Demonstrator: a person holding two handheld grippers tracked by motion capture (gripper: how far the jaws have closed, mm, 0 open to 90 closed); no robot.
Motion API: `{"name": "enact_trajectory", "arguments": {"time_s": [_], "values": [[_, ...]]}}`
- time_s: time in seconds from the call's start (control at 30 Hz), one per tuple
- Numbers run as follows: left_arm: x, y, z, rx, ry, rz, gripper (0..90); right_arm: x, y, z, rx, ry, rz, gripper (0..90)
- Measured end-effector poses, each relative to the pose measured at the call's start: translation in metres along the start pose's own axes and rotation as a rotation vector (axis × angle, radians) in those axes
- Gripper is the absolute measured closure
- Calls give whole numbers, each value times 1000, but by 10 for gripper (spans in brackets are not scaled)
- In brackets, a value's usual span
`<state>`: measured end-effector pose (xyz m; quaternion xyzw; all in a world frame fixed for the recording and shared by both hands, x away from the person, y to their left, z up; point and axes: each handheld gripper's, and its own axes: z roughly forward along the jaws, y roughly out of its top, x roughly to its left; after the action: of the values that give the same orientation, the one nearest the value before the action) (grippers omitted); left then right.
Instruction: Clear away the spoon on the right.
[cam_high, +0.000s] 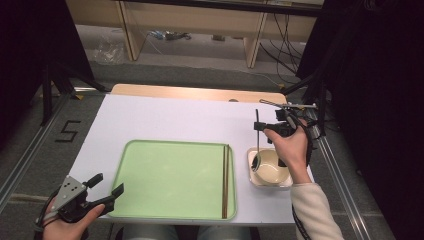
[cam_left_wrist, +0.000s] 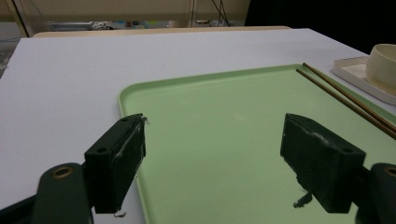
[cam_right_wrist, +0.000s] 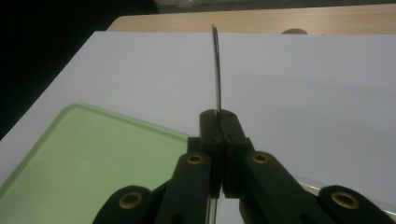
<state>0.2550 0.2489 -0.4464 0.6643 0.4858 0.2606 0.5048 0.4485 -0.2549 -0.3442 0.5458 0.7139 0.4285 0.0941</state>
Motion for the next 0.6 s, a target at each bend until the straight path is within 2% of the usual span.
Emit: {"name": "enact_trajectory", "arguments": {"time_s": [0.03,0.1,0.13,0.17,0.27,0.33,0.4,0.47,0.53,0.6], "values": [[0,0,0,0,1,0,218,2,0,2,1,6,-14,900],[0,0,0,-1,3,-4,218,8,0,5,10,14,-4,900],[0,0,-1,0,3,-4,218,10,0,7,12,19,-20,900],[0,0,-1,0,4,-5,218,15,-1,10,22,24,1,900],[0,-1,-1,-5,2,-7,218,19,-2,16,36,28,-16,900],[0,-1,-2,0,8,-4,218,23,-3,19,44,42,12,900],[0,-1,-2,1,9,-5,218,26,-4,20,53,36,14,900],[0,-1,-3,0,10,-6,218,29,-5,23,58,53,12,900],[0,-1,-3,-1,11,-7,218,34,-6,24,81,59,31,900],[0,-1,-3,-1,12,-8,218,35,-7,28,86,63,-1,900]]}}
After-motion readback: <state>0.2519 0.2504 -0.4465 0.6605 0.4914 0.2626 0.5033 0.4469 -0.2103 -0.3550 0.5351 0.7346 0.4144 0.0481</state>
